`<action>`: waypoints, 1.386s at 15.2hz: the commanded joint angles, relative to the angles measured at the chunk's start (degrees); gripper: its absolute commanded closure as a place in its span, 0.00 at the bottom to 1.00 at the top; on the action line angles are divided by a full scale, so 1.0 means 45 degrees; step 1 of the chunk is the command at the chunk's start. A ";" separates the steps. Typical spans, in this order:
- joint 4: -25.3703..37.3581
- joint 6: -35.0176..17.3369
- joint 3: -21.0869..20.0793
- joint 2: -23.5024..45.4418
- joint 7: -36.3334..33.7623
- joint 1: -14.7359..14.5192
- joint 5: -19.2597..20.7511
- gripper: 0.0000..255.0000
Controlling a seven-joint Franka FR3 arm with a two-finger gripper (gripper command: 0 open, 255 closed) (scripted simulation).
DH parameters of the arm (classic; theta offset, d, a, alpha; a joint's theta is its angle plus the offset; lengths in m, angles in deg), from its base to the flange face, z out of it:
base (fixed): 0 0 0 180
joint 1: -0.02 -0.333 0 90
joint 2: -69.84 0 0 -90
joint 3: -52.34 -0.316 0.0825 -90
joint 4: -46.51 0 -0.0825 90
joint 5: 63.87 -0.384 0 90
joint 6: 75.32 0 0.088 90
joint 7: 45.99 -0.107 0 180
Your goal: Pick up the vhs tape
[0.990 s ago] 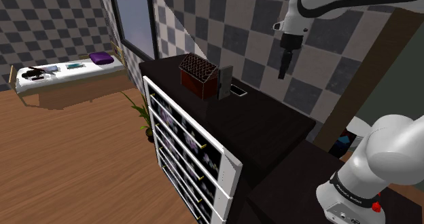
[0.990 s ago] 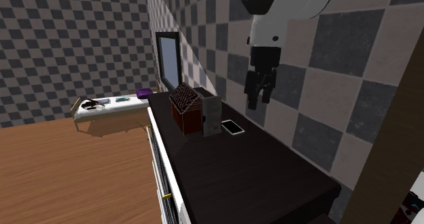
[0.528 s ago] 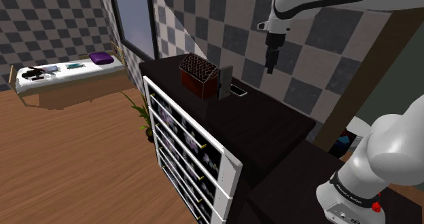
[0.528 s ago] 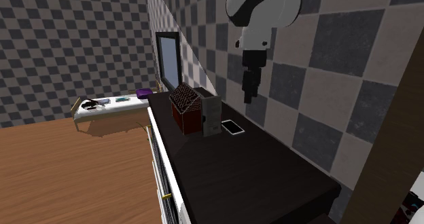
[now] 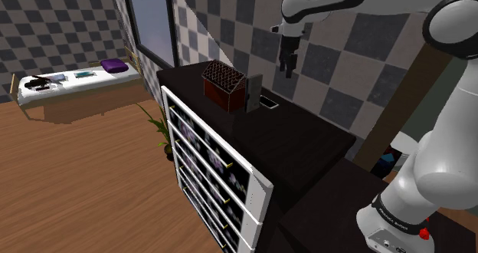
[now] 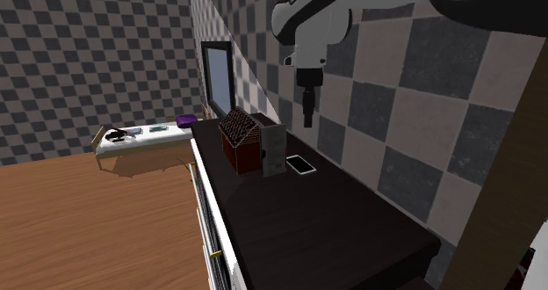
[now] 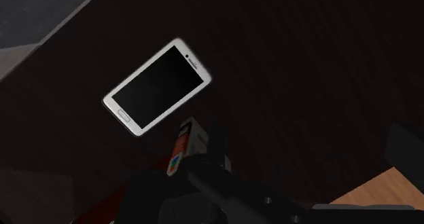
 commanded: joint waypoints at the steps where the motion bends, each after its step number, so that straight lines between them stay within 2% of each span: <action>1: 0.1349 0.0129 -0.0062 0.1197 0.0952 0.0113 -0.0227 0.00; 8: 0.6783 0.1322 -0.0682 0.5208 0.3501 0.0661 -0.0670 0.00; 9: 0.6931 0.1364 -0.0707 0.5306 0.3546 0.0680 -0.0671 0.00; 16: 0.5534 0.0032 -0.0726 0.5248 0.3557 0.0577 -0.0672 0.00; 18: 0.5532 0.0031 -0.0726 0.5247 0.3557 0.0576 -0.0671 0.00; 19: 0.5525 0.0035 -0.0725 0.5235 0.3557 0.0575 -0.0670 1.00; 21: 0.5522 0.0034 -0.0726 0.5233 0.3554 0.0573 -0.0669 1.00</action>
